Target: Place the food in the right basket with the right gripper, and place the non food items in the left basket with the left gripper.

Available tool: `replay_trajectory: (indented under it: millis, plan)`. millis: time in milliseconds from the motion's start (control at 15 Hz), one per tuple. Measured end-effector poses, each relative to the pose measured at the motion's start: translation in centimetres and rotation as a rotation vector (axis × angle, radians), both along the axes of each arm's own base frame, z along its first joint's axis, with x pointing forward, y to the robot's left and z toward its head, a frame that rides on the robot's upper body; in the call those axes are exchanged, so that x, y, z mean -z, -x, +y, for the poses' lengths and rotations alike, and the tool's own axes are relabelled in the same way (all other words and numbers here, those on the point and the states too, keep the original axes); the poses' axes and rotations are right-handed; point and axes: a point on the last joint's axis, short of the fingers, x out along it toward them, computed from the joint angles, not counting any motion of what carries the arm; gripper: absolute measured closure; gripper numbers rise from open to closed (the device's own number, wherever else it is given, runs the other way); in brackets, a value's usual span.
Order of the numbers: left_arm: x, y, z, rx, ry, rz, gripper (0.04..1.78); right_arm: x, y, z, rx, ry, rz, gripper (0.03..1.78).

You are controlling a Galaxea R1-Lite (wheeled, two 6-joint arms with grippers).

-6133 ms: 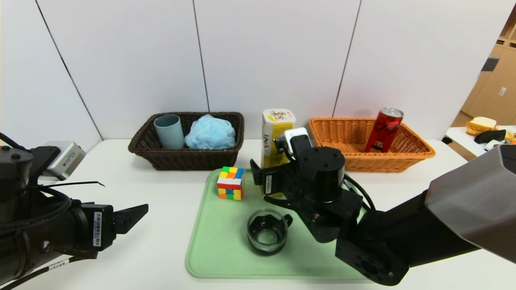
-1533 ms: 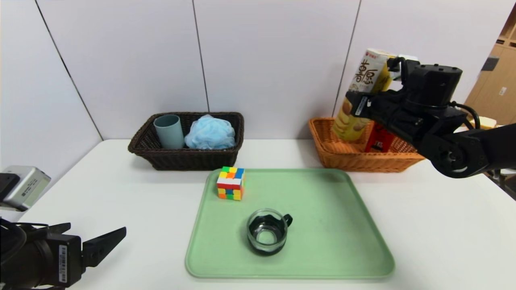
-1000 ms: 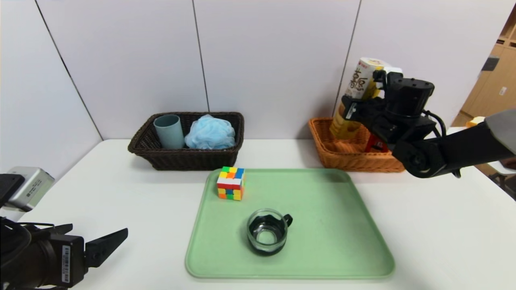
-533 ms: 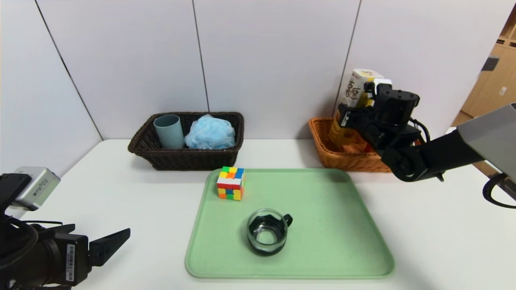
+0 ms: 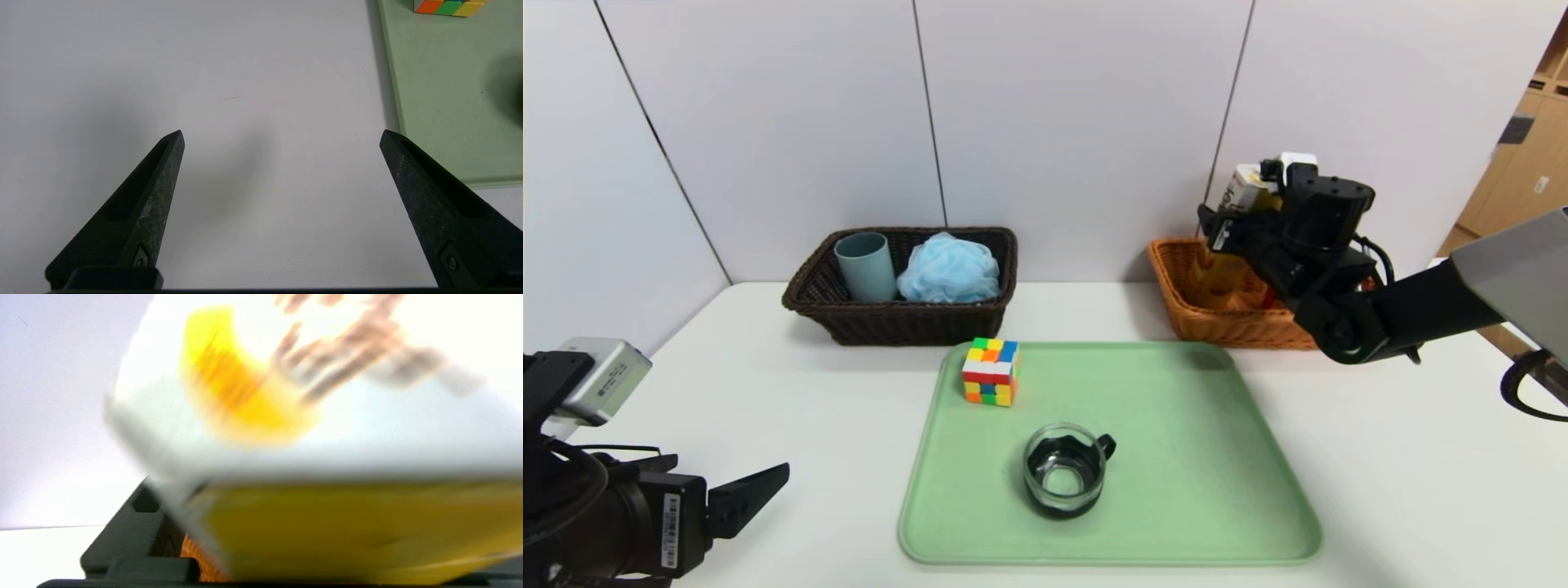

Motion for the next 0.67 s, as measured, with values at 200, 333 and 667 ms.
replay_trajectory:
  millis: [200, 333, 667]
  plan:
    - [0.0, 0.0, 0.0, 0.0, -0.001, 0.001, 0.13, -3.0, 0.8, 0.6, -0.025, -0.006, -0.051, 0.3]
    - [0.0, 0.0, 0.0, -0.002, -0.002, 0.001, 0.13, -5.4, 2.3, 1.5, -0.068, -0.002, -0.038, 0.26]
    - [0.0, -0.2, -0.1, -0.001, -0.003, 0.004, 0.13, -11.4, 7.3, 2.3, -0.146, -0.035, 0.149, 0.18]
